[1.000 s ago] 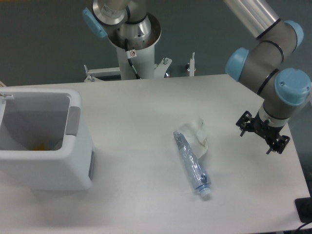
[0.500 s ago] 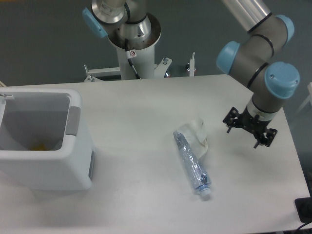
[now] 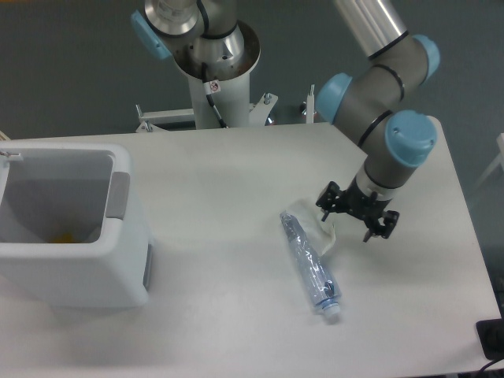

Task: Place the trash in the trash can
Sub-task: 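Move the gripper down over the crumpled white tissue and close on it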

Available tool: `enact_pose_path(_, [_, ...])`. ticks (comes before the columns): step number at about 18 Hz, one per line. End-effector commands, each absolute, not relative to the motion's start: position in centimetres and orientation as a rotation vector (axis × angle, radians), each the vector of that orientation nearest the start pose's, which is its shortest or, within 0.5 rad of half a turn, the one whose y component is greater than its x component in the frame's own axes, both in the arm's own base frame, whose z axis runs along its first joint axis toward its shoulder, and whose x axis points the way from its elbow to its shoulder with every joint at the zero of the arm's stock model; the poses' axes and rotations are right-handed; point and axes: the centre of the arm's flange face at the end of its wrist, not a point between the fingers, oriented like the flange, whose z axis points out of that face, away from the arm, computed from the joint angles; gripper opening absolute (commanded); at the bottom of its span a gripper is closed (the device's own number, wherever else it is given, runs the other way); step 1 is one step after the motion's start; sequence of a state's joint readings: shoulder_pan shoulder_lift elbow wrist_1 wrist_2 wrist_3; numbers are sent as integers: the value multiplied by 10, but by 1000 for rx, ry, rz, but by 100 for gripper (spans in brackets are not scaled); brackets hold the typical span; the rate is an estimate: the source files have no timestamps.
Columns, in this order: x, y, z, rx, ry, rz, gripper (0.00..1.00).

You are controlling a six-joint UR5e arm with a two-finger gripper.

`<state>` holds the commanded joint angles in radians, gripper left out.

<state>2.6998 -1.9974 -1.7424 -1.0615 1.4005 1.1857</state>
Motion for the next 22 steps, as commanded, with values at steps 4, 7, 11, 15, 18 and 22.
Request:
enact_pose_path(4, [-467, 382, 220, -3042, 78, -223, 93])
enact_pose_path(7, [-467, 380, 219, -3059, 80, -218, 46])
enact_pose_path(11, [-467, 380, 219, -3061, 80, -219, 6])
enact_pose_path(15, [-473, 378, 228, -3055, 69, -200, 0])
enact_pose_path(18, [-479, 376, 252, -3035, 61, -140, 0])
enact_pose_path(22, [-489, 379, 293, -2975, 31, -54, 0])
